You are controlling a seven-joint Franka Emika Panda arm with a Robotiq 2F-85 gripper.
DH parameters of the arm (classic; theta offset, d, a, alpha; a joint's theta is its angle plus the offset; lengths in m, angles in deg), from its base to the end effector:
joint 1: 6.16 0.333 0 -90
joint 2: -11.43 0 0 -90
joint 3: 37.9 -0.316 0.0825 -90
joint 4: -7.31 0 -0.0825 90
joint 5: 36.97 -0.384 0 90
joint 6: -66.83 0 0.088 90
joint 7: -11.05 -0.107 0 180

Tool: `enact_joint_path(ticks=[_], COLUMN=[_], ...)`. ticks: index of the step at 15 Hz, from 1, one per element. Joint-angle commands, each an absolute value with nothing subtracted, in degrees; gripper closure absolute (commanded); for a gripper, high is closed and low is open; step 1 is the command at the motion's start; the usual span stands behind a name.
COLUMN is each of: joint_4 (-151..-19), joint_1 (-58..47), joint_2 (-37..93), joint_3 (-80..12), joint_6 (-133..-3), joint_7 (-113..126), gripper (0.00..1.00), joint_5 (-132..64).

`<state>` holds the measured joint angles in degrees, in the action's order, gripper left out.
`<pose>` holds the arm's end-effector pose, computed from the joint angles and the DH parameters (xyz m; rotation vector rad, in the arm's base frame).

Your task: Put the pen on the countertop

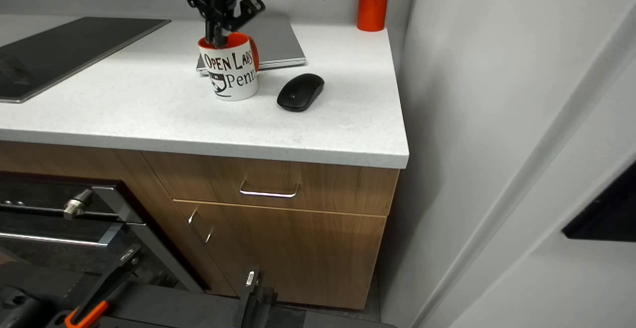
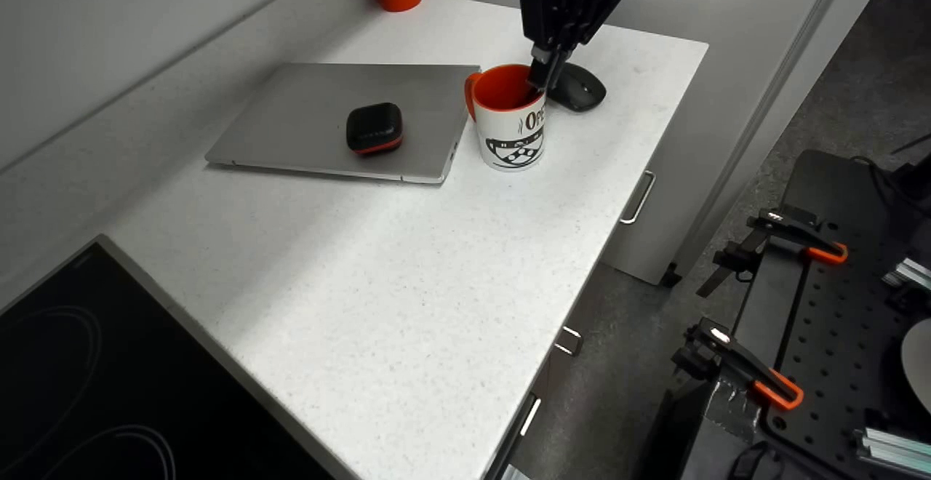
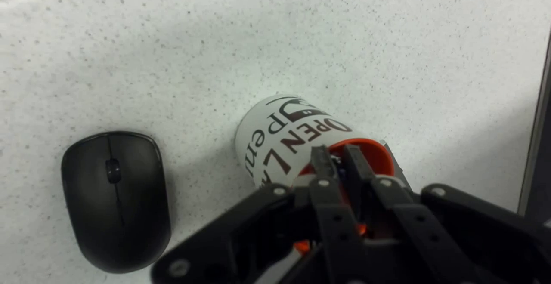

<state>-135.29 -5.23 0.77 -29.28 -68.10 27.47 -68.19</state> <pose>0.4551 -0.0540 0.3620 -2.7164 0.3095 -0.1800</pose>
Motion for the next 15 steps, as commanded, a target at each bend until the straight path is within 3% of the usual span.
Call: enact_joint_path(ticks=[1,11,15], joint_4=[-135.04,-139.79,-140.39], joint_1=[-5.48,-8.52,-13.30], joint_2=[-0.19,-19.89,-19.94], joint_3=[-29.98,-32.92,-33.75], joint_6=[-68.14,-72.66,-80.53], joint_7=[28.61,19.43,13.58], gripper=[1.00,1.00,1.00], joint_5=[-68.98,-52.63,-45.53])
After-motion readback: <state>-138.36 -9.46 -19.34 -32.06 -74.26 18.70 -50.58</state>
